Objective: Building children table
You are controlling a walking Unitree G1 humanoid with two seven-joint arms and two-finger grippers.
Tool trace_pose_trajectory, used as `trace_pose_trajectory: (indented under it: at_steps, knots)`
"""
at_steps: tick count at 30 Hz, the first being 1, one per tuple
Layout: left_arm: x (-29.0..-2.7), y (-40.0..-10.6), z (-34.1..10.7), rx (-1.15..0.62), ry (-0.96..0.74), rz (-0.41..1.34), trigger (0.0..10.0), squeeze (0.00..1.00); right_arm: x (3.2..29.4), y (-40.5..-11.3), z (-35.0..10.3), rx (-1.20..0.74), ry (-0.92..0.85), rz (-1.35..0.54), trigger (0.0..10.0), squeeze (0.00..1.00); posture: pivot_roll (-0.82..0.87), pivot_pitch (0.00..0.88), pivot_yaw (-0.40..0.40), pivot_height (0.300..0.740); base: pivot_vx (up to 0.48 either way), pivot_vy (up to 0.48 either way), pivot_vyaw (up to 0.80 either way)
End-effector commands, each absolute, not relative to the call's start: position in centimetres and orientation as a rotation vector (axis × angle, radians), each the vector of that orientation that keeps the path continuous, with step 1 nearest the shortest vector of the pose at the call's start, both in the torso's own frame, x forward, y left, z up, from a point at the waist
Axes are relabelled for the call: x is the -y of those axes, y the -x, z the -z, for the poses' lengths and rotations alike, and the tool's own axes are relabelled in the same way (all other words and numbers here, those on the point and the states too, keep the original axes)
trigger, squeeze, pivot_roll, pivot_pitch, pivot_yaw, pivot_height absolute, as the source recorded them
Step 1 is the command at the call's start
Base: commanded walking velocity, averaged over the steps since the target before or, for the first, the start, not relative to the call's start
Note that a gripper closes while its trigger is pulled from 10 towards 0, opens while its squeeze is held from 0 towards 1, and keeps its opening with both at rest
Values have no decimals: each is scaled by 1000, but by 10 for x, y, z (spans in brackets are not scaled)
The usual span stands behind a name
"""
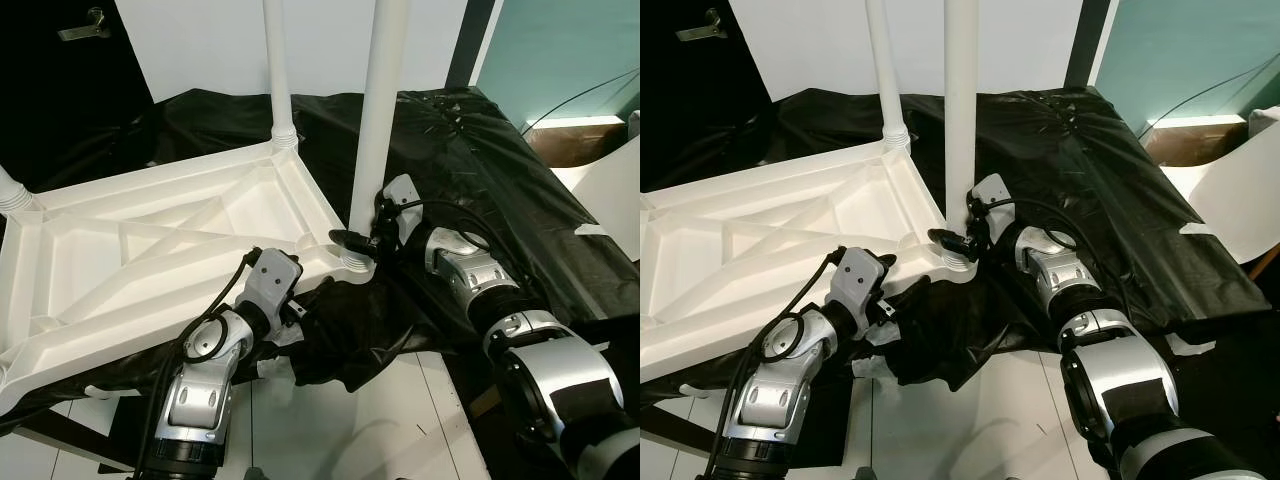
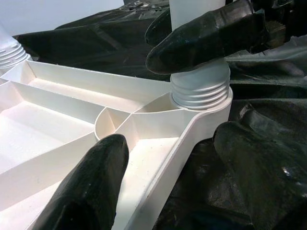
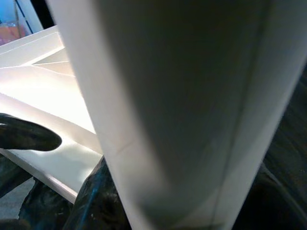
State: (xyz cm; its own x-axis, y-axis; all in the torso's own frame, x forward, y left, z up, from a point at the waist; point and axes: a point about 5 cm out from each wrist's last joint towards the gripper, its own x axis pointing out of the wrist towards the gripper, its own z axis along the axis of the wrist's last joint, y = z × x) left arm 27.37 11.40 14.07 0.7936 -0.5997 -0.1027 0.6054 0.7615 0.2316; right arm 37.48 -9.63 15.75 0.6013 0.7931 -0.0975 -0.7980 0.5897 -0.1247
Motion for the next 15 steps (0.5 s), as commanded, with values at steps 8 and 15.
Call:
trace_pose_trajectory:
  at_steps: [8, 15]
  knots:
    - [-117, -274, -137, -22, -256, 553, 10000, 0, 89, -370, -131, -132, 99, -792, 10000, 0, 102, 0, -48, 740, 0, 0, 0]
    - [-114, -272, -136, -24, -252, 565, 10000, 0, 78, -365, -118, -153, 3, -525, 10000, 0, 94, 0, -47, 740, 0, 0, 0]
